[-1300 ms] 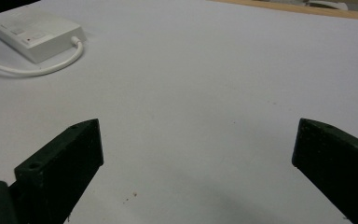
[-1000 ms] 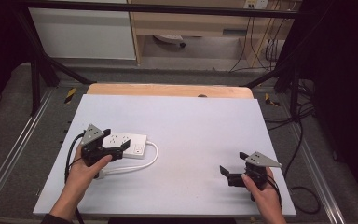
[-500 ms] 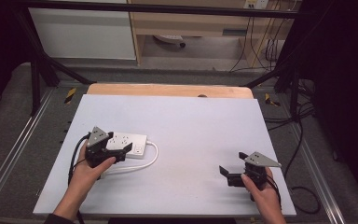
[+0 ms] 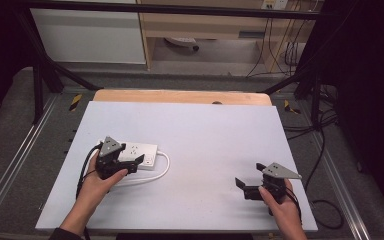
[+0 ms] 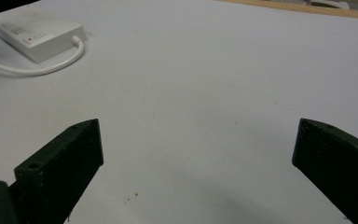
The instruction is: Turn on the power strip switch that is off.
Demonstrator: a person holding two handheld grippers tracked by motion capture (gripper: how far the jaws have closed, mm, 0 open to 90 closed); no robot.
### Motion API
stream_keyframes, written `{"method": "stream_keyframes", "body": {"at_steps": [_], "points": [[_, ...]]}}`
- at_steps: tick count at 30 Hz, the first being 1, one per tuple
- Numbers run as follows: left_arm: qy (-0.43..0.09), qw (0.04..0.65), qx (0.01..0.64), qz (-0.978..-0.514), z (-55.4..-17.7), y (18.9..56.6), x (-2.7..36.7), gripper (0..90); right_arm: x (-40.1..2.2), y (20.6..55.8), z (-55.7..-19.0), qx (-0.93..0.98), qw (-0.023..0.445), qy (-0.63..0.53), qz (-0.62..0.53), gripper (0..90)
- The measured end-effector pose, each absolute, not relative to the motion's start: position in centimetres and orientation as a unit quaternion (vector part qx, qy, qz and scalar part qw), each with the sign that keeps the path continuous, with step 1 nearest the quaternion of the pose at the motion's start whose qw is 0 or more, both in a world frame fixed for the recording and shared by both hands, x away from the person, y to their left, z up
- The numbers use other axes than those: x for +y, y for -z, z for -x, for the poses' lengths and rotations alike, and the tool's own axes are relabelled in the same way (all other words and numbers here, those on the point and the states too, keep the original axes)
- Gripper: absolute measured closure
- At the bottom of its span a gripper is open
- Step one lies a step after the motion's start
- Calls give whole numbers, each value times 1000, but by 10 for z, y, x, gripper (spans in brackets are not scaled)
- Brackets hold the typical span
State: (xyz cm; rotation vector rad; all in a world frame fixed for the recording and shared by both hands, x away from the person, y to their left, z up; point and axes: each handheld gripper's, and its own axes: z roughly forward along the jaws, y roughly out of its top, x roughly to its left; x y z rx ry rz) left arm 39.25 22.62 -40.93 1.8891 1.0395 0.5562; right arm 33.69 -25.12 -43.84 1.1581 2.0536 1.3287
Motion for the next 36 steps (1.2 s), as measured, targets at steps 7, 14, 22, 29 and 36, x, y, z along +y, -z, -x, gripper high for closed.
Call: {"method": "stream_keyframes", "body": {"at_steps": [7,14,22,29,36], "points": [[-223,438,416,-765,-396,411,224,257,-251,439,-337,741,217,-479,-417,23],[-219,434,413,-771,-397,413,222,353,-251,439,-337,742,216,-479,-418,23],[-213,429,411,-776,-398,414,223,477,-251,439,-337,742,216,-478,-417,23],[-218,418,417,-777,-399,415,224,579,-251,439,-337,742,216,-478,-418,23],[-214,409,420,-781,-399,417,226,651,-251,439,-338,742,216,-479,-417,23]]}}
